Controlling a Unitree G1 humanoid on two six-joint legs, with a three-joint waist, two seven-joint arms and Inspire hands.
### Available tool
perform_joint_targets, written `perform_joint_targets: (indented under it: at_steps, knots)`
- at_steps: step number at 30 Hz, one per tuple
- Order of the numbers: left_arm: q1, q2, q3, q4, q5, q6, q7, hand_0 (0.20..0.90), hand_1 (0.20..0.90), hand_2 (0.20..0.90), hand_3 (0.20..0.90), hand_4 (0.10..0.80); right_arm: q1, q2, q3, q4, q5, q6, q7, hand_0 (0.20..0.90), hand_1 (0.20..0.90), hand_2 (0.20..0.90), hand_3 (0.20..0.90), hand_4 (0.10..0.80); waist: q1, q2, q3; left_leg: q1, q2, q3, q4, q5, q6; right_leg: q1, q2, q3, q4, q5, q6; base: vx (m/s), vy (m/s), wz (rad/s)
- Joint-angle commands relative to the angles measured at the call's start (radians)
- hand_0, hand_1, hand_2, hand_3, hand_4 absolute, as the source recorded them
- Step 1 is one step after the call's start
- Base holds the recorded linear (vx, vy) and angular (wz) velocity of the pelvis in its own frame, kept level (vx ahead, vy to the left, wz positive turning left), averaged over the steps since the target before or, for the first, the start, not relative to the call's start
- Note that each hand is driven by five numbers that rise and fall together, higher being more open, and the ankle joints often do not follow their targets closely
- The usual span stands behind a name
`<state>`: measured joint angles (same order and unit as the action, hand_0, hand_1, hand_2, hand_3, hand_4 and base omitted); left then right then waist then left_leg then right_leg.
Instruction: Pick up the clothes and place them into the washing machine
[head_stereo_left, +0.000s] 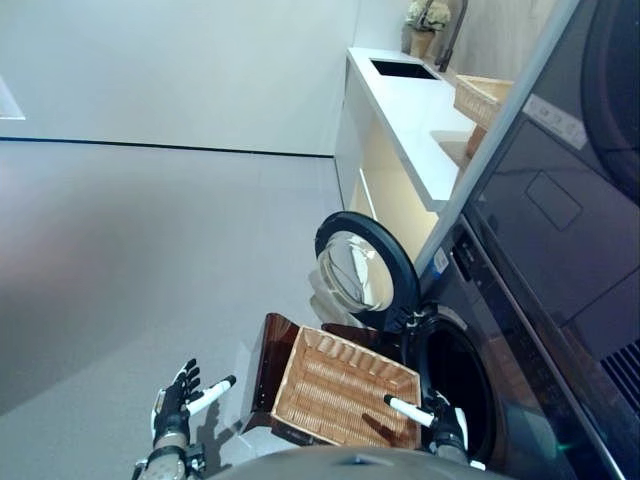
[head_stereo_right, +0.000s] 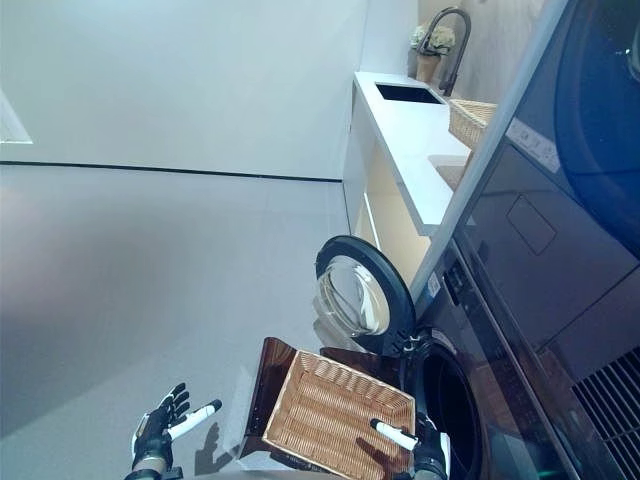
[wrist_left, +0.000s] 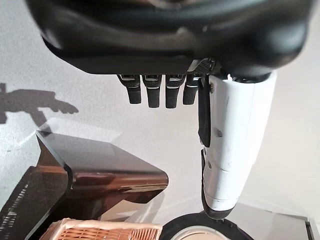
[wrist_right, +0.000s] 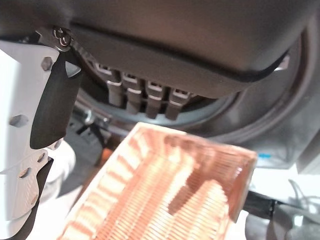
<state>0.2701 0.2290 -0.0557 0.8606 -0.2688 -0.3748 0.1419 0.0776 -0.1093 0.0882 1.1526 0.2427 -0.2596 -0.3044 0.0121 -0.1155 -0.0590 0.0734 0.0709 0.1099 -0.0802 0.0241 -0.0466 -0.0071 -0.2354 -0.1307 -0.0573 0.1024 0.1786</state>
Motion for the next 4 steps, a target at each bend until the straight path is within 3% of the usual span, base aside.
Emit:
perform_joint_targets:
  at_steps: [1,4]
  knots:
    - [-0.072,0.0,0.014,-0.02,0.001,-0.069,0.02,0.9,0.9,0.9,0.9,0.8,-0.063,-0.035,0.002,-0.051,0.013,-0.051,-0.029,0.9,0.9,0.9,0.9,0.8,0.005,0.043,0.008,-0.052,0.049,-0.046,-0.007,0.029,-0.024,-0.005,-0.023,-0.023,0.069,0.006,0.028,0.005,-0.004,-0.17]
    - [-0.074,-0.002,0.012,-0.018,-0.001,-0.067,0.023,0.9,0.9,0.9,0.9,0.8,-0.067,-0.035,0.001,-0.043,0.018,-0.051,-0.03,0.9,0.9,0.9,0.9,0.8,0.004,0.045,0.009,-0.048,0.048,-0.045,-0.007,0.027,-0.023,-0.002,-0.025,-0.023,0.07,0.005,0.028,0.011,-0.003,-0.08]
